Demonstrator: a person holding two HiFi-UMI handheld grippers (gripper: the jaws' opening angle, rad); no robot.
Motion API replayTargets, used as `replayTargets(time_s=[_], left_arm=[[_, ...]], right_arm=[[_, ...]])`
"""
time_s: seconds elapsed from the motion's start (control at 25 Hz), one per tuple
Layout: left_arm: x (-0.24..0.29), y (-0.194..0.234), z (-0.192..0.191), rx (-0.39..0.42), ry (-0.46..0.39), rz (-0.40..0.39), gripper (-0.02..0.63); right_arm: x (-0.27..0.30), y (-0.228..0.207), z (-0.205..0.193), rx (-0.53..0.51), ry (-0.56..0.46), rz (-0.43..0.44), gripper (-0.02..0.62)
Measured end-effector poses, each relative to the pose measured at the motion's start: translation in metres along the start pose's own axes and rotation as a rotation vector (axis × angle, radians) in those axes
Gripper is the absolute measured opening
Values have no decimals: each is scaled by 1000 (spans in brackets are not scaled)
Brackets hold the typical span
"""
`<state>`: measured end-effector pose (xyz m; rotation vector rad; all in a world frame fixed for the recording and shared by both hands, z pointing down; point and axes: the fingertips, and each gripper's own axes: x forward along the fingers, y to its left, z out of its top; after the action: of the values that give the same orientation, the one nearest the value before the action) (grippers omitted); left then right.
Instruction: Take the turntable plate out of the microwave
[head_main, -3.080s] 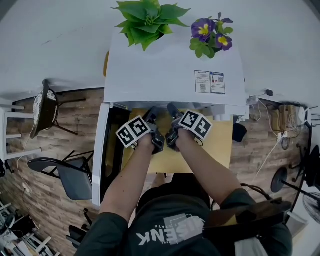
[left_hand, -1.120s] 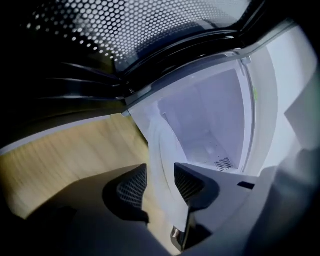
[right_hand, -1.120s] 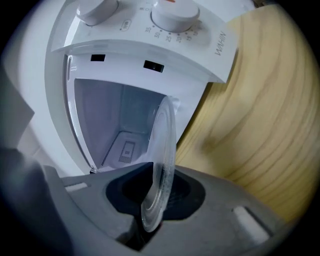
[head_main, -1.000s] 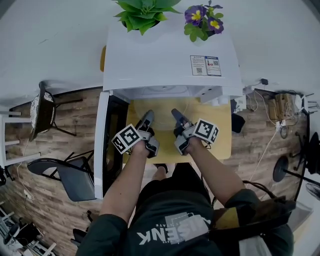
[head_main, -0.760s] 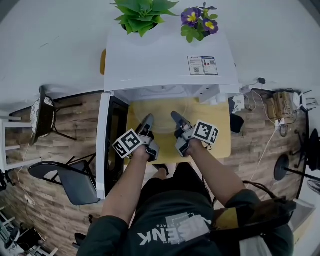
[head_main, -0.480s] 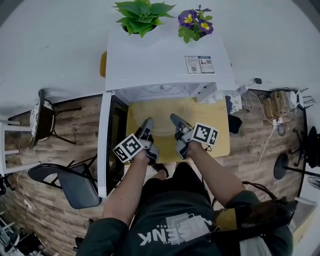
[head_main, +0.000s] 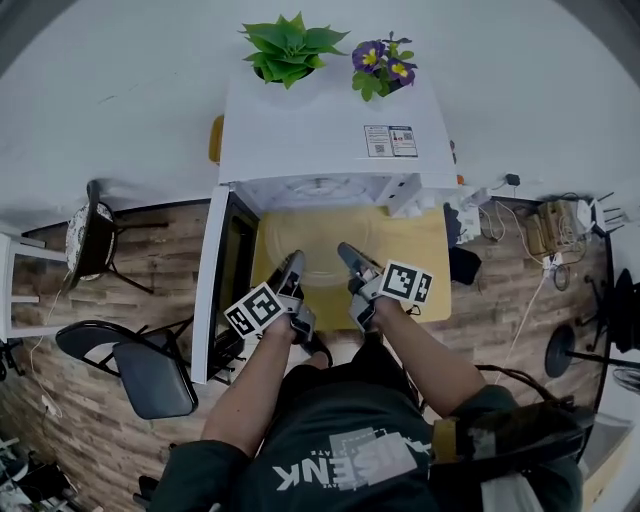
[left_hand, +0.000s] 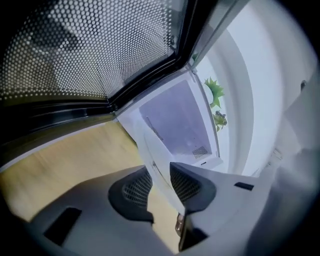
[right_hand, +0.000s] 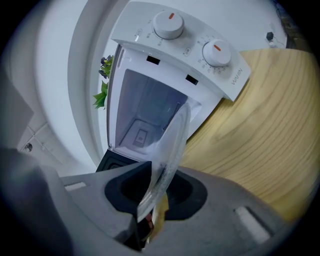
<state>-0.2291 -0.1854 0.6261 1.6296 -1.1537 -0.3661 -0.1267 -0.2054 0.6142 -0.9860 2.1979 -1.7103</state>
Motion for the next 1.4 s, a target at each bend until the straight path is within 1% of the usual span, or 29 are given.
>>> replayTargets(time_s=[0.28, 0.4, 0.56, 0.84, 1.0, 1.16, 1.2, 1.32, 1.4], left_arm=[[-19, -40, -9, 33, -77, 9, 111], [-29, -59, -17, 33, -130, 26, 112], [-45, -85, -30, 31, -195, 58, 110], [-73, -123, -59, 36, -298, 76, 111], [-89, -138, -68, 43, -314, 79, 112], [-109, -159, -64, 57, -303, 62, 112], [-115, -164, -61, 66, -302, 58, 112], [-136, -177, -49, 143, -287, 65, 112], [-146, -187, -46, 140, -277, 34, 112]], right_arm=[[-25, 26, 10, -32, 83, 78, 75], [-39, 38, 13, -54, 129, 113, 75], [-60, 54, 16, -82, 200, 160, 78], [-99, 77, 14, -129, 294, 231, 78], [-115, 92, 9, -153, 322, 258, 78], [-128, 115, 5, -149, 303, 276, 78], [-130, 124, 4, -153, 298, 283, 80], [-134, 148, -2, -165, 282, 302, 80], [-138, 161, -6, -156, 259, 310, 80]])
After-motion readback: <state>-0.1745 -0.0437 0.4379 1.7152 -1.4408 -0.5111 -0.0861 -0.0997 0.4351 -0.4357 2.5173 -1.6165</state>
